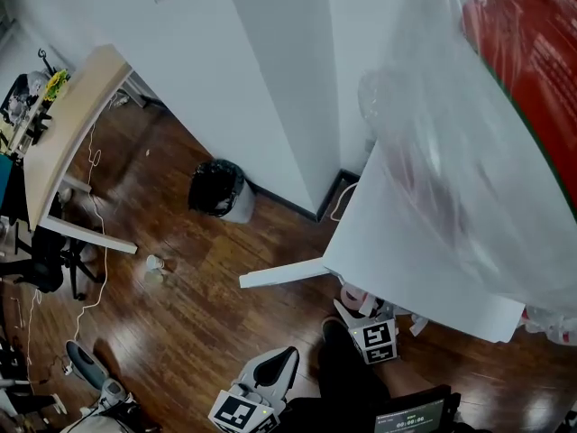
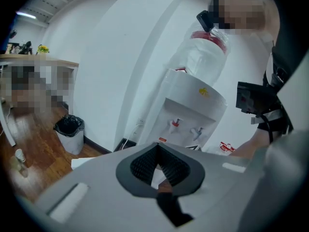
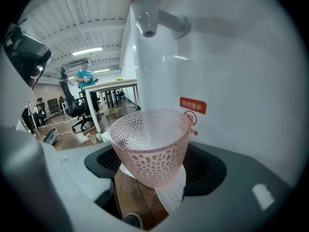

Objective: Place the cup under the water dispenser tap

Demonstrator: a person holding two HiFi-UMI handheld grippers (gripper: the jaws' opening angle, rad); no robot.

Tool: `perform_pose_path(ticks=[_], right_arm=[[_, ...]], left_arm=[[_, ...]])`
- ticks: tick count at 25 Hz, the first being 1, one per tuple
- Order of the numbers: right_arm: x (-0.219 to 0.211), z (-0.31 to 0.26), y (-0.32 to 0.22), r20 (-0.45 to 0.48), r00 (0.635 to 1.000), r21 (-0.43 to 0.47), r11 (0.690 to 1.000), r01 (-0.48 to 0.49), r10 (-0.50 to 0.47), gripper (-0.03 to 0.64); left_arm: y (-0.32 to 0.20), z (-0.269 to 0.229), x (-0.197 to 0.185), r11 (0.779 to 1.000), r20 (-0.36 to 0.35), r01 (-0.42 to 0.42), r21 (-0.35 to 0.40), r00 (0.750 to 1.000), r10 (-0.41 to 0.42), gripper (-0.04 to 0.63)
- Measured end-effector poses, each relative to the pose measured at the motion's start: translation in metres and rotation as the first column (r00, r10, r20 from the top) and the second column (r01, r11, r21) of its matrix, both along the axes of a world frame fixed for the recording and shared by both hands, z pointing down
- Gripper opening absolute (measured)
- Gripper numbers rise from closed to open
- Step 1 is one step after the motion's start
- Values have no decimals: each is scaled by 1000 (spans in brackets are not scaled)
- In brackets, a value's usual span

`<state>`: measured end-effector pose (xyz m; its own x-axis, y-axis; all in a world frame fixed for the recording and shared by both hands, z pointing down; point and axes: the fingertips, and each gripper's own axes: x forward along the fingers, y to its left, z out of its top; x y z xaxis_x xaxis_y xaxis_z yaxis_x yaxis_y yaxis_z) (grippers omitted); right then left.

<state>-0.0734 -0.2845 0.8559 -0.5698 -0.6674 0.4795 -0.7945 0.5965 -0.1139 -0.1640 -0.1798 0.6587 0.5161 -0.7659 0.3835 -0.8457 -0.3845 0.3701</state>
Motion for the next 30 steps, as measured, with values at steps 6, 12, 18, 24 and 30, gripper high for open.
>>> perform_pose_path(ticks=[6, 12, 18, 24, 30], right_arm=[[3, 1, -2, -9, 999, 3, 999, -34, 34, 380], [8, 13, 10, -18, 999, -86, 995, -49, 47, 465], [16, -14, 29, 14, 998, -128, 990, -53, 55, 460], [16, -83, 68, 12, 1000, -119, 993, -9, 10, 437], [18, -166, 111, 36, 998, -79, 995, 56, -53, 432]], left_arm=[[1, 0, -8, 999, -10, 31, -17, 999, -31, 2], [4, -8, -11, 999, -12, 44, -15, 999, -44, 2], [17, -28, -9, 998, -28, 65, -12, 997, -65, 2], [48, -79, -7, 998, -23, 62, -8, 998, -63, 2], [92, -145, 3, 996, -11, 74, 52, 997, -73, 2]])
